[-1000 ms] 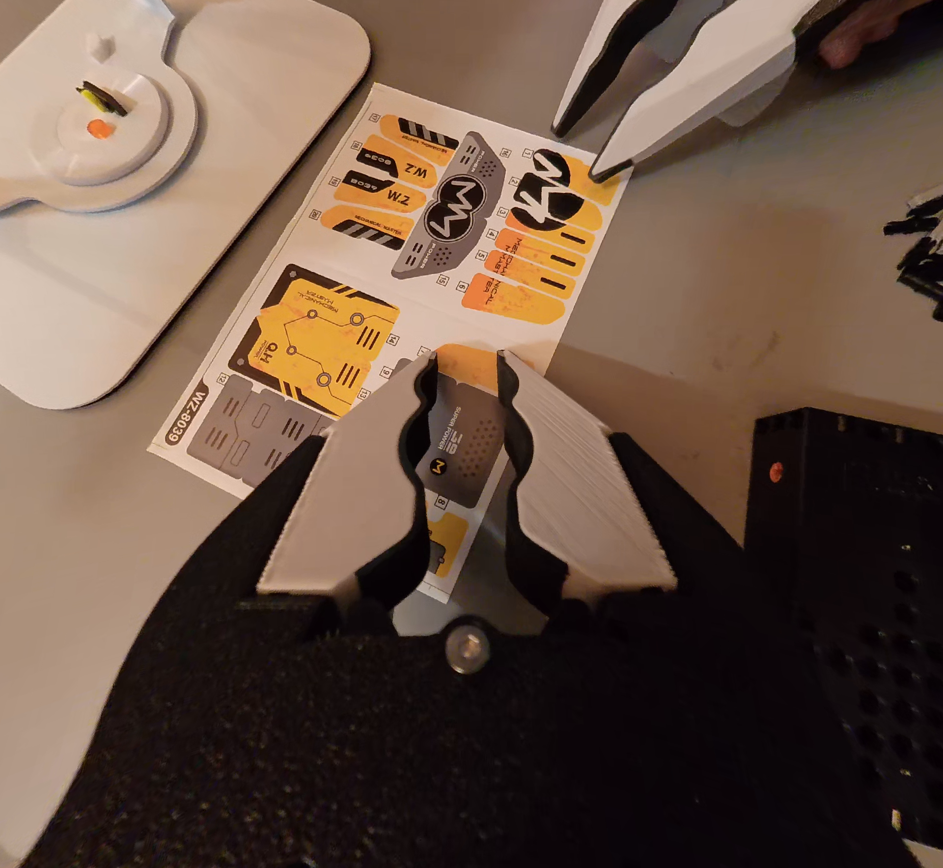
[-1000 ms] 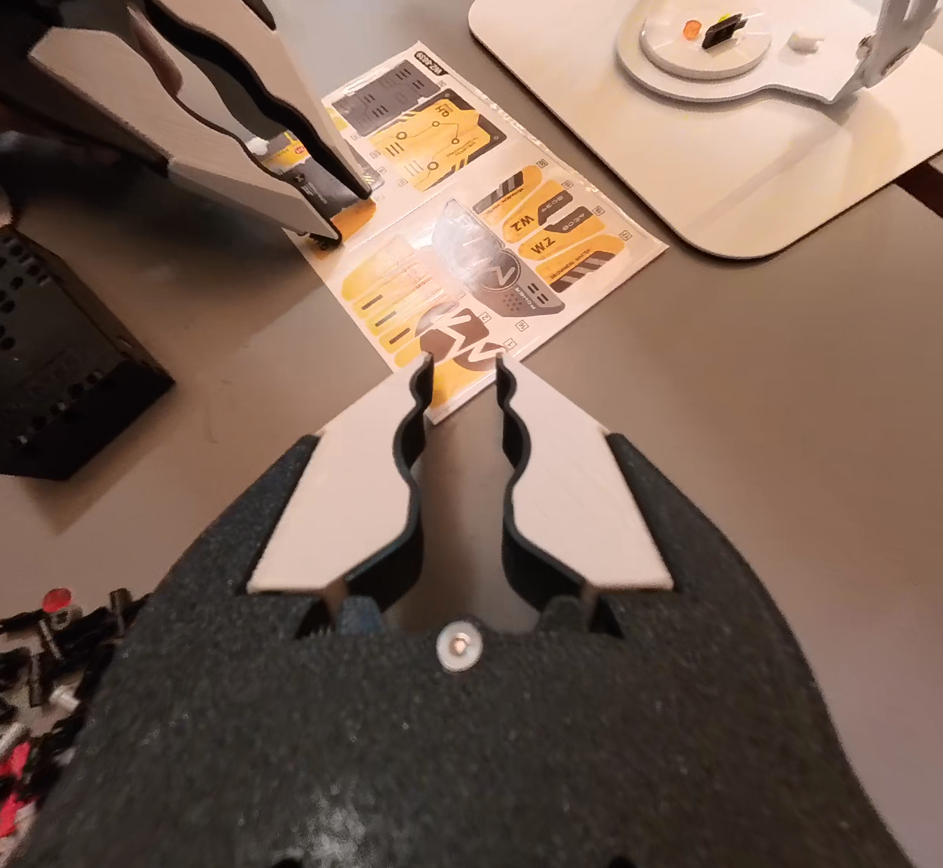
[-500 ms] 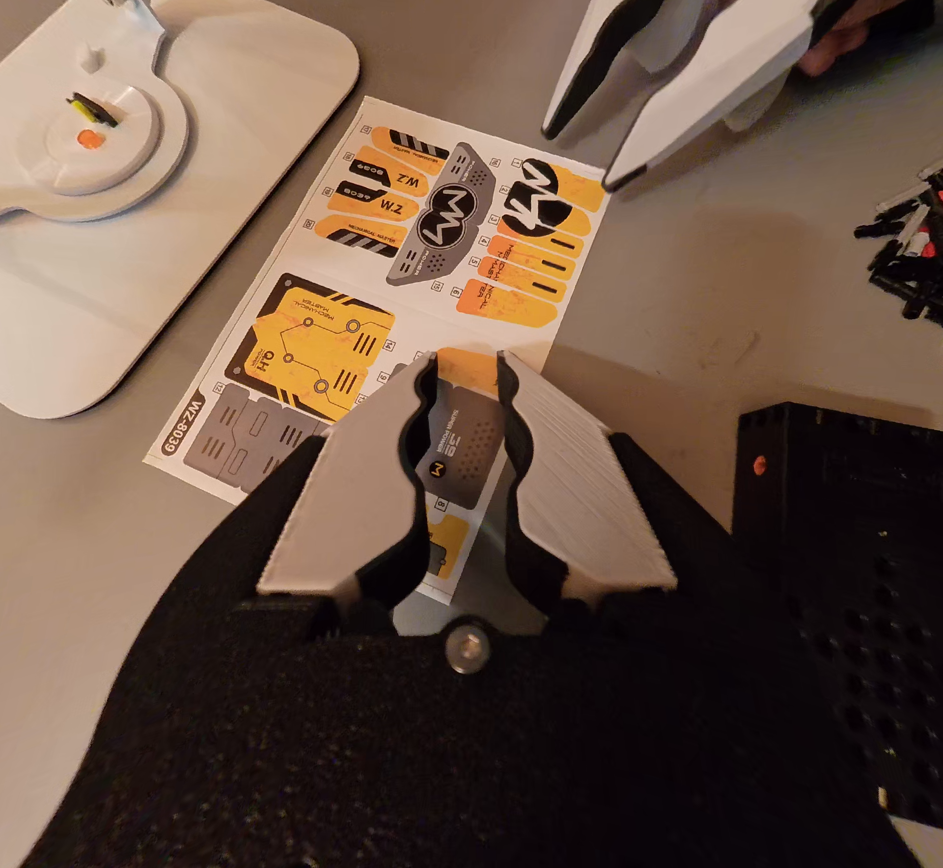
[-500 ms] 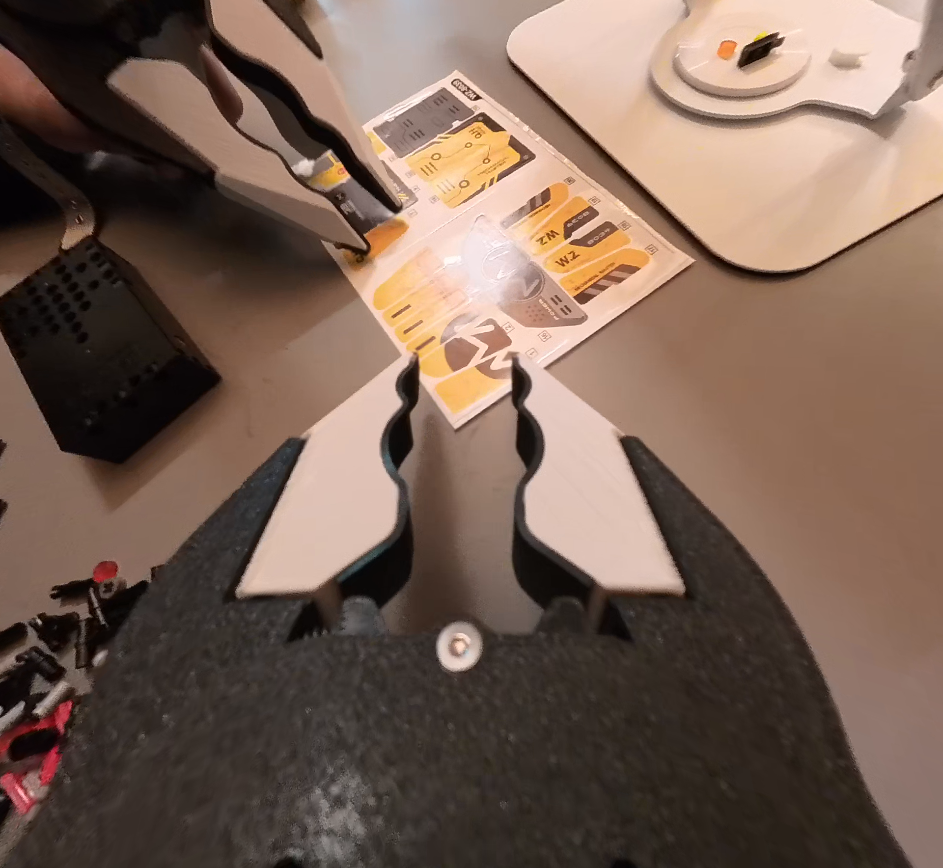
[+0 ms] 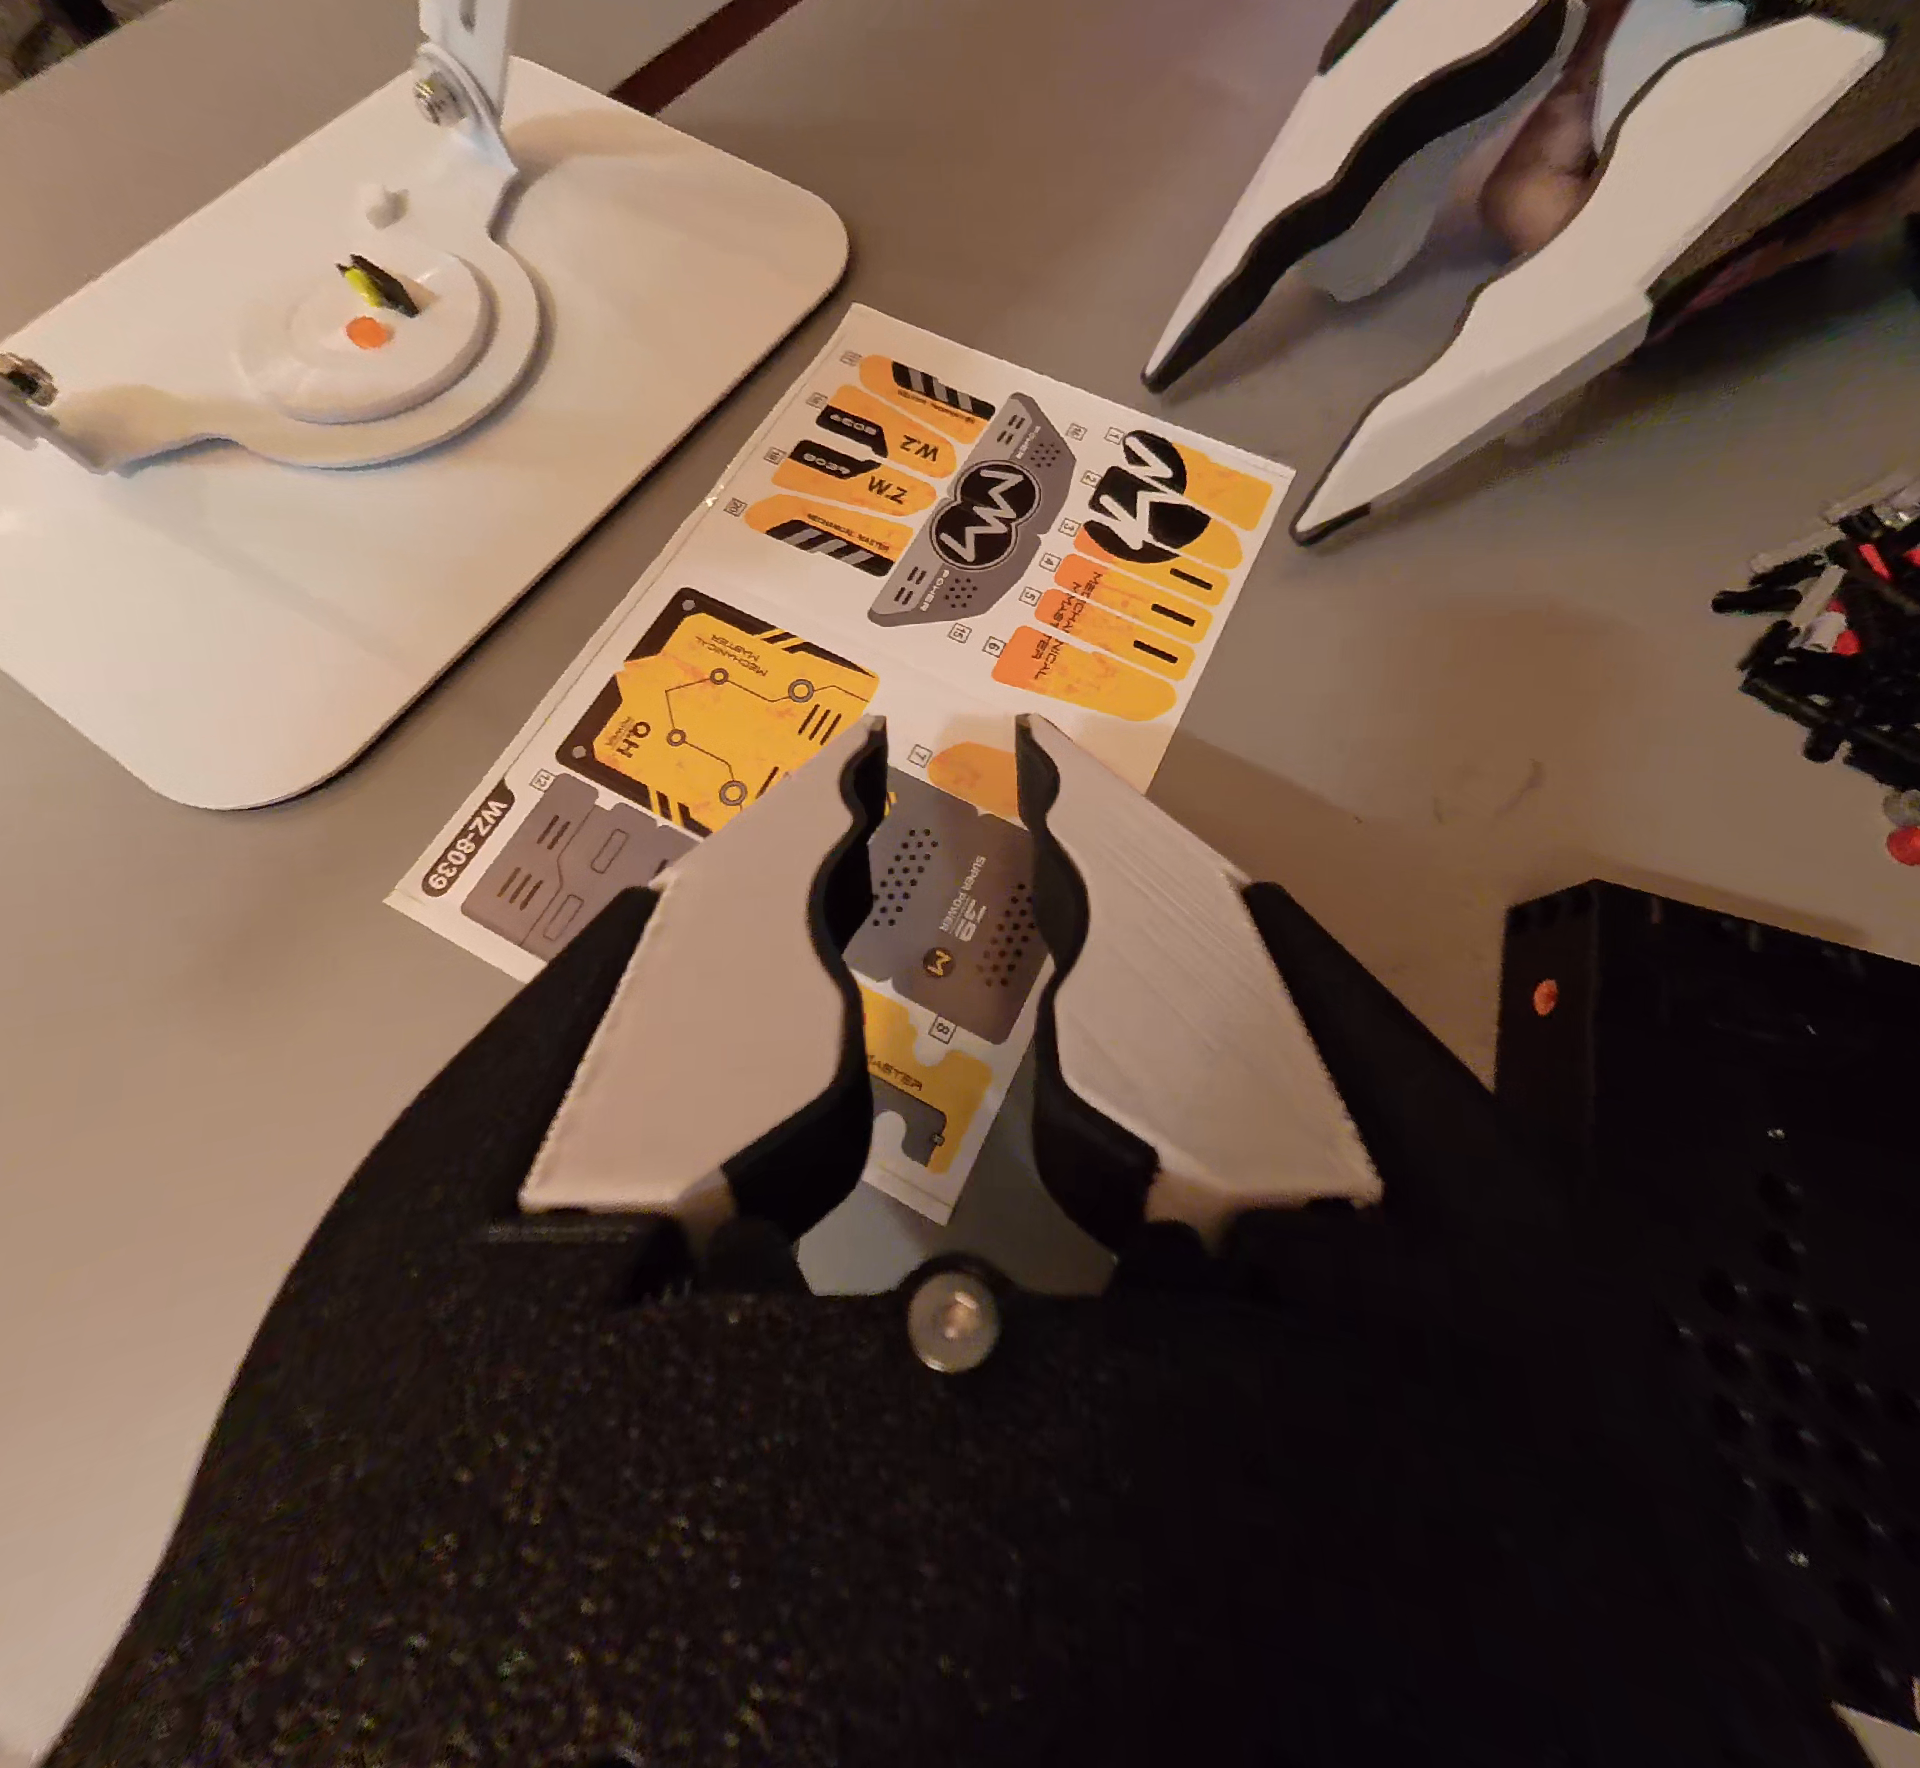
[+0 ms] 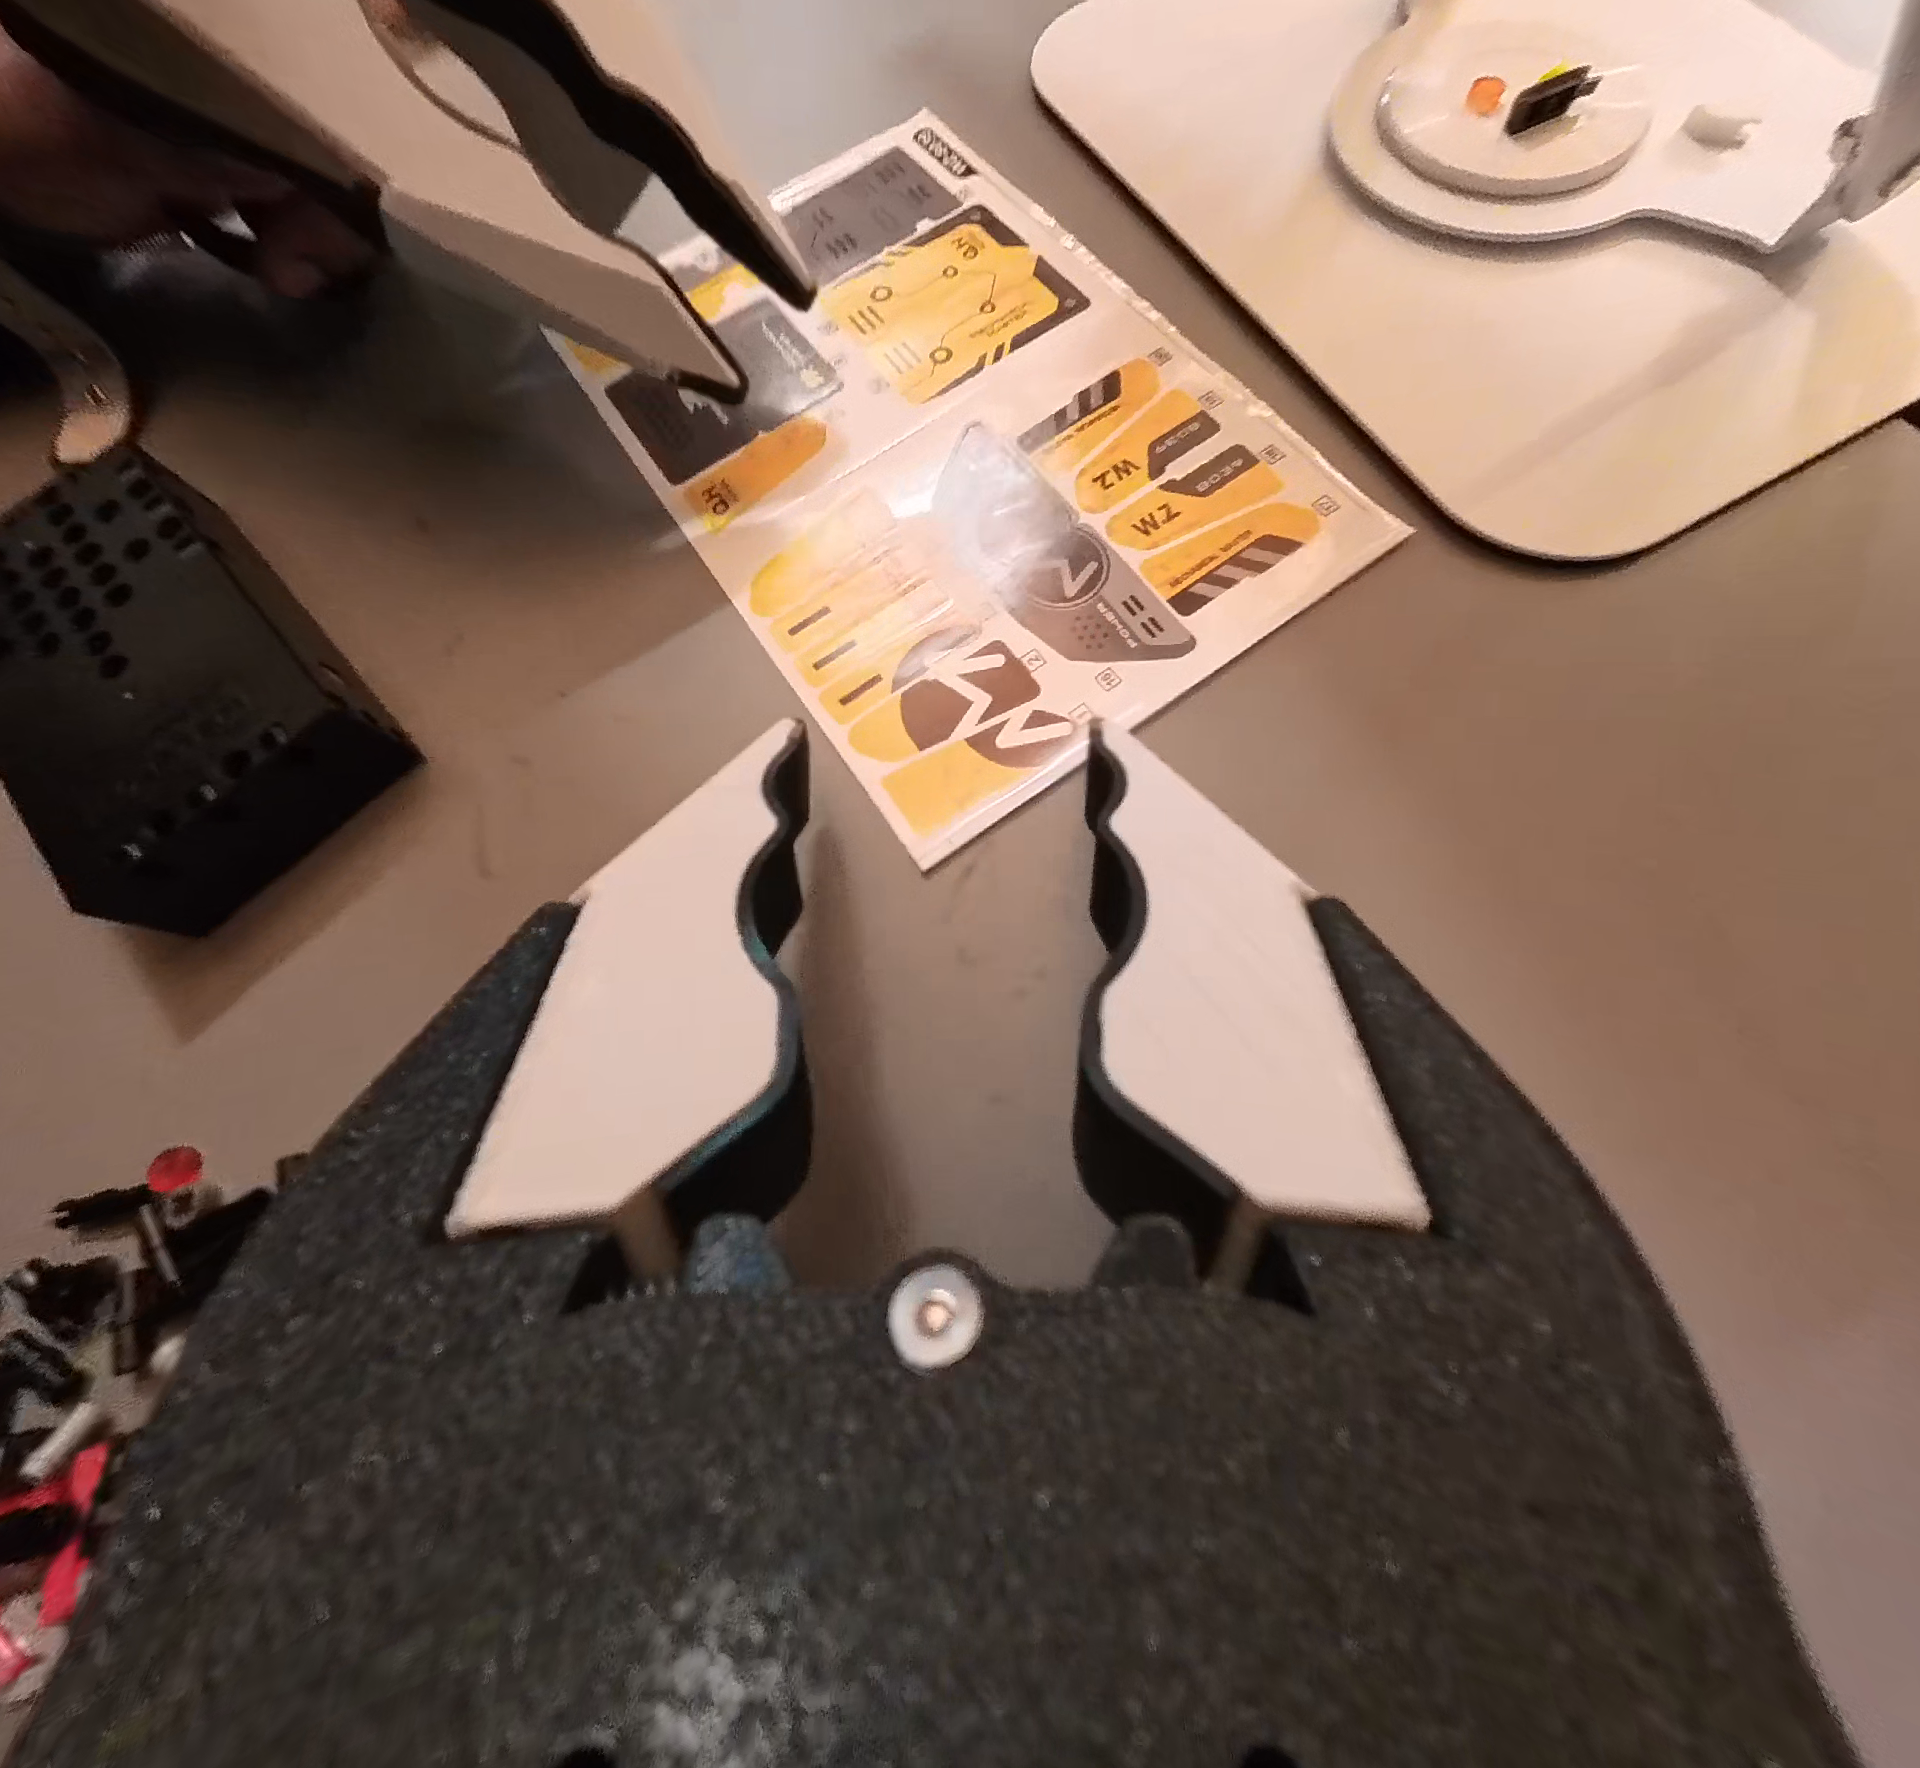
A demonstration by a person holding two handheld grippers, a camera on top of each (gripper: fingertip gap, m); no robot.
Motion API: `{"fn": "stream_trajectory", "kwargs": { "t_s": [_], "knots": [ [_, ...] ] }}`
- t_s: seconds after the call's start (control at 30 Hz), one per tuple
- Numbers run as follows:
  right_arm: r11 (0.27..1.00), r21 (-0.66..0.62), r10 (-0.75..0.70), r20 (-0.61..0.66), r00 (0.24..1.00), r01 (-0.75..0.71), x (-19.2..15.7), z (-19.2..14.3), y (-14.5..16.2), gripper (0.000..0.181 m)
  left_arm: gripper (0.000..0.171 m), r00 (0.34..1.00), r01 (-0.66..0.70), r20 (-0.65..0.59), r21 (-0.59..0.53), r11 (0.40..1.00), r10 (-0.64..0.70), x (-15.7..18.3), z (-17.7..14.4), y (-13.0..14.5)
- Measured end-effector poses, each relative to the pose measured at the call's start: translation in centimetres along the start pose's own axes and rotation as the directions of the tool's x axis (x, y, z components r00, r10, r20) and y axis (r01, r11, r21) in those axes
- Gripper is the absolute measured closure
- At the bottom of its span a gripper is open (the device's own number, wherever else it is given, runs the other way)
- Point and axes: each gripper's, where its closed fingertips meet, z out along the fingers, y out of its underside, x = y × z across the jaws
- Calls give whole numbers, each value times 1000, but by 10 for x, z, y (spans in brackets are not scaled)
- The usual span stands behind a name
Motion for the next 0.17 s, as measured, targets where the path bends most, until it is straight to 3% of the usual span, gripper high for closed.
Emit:
{"fn": "stream_trajectory", "kwargs": {
  "t_s": [0.17],
  "knots": [
    [995, 65, 77, 37, 996, -80, 4, -7, -7, 124, 137, 999, 35, -1, 39, 999, -35, -4, -4, -4]
  ]
}}
